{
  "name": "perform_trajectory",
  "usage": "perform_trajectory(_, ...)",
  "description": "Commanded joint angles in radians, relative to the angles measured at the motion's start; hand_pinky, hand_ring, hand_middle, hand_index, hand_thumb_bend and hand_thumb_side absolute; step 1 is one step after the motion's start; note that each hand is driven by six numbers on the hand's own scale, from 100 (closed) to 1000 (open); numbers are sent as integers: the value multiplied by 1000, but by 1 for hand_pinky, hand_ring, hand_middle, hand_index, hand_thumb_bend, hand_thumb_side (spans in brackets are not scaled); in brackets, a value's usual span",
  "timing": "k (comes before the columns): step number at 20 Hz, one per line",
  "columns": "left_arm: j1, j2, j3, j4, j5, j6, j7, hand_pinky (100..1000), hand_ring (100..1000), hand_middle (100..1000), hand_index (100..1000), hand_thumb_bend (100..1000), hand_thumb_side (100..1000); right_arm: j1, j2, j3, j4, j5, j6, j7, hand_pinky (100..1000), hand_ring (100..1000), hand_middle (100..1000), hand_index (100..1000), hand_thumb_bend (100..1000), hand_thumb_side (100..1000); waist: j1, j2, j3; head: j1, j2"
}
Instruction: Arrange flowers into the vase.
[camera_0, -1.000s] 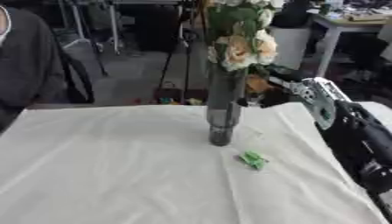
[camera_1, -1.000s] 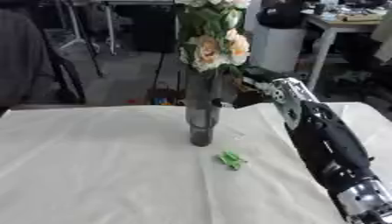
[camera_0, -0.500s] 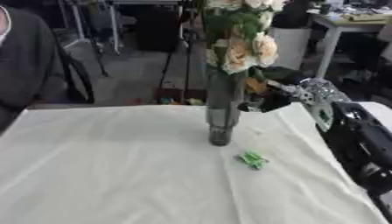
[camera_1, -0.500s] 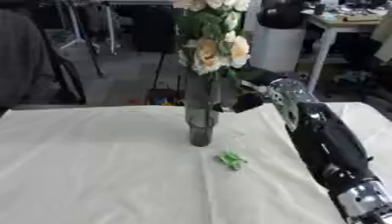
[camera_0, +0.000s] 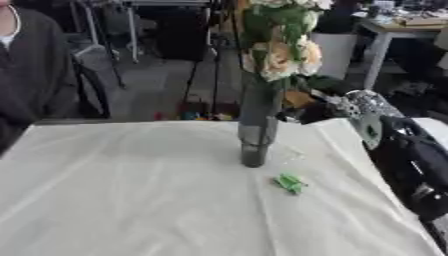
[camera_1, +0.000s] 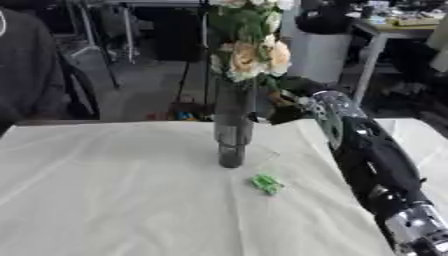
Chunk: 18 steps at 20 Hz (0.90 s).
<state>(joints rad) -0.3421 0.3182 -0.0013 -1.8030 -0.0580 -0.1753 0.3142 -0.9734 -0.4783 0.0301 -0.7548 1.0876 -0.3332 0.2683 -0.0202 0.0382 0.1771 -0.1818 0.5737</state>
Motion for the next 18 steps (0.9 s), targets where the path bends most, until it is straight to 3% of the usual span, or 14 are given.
perform_trajectory(1,-9,16,5,-11,5,-1,-4,755,653,689,796,605,862,-30,-11,-11,6,20,24,14,1000,1000,1000,1000,485,893,3,-12,2,-2,-5)
perform_trajectory(7,-11,15,5,-11,6,-1,-4,754,651,689,796,606,863,-26,-5,-21,24,45,71,37,1000,1000,1000,1000,489,889,3,-10,7,-2,-8)
perform_trajectory(18,-13,15,6,-11,6,-1,-4,754,650,688,797,606,862,-28,-7,-19,15,41,79,24,1000,1000,1000,1000,506,873,2,-10,6,1,-9)
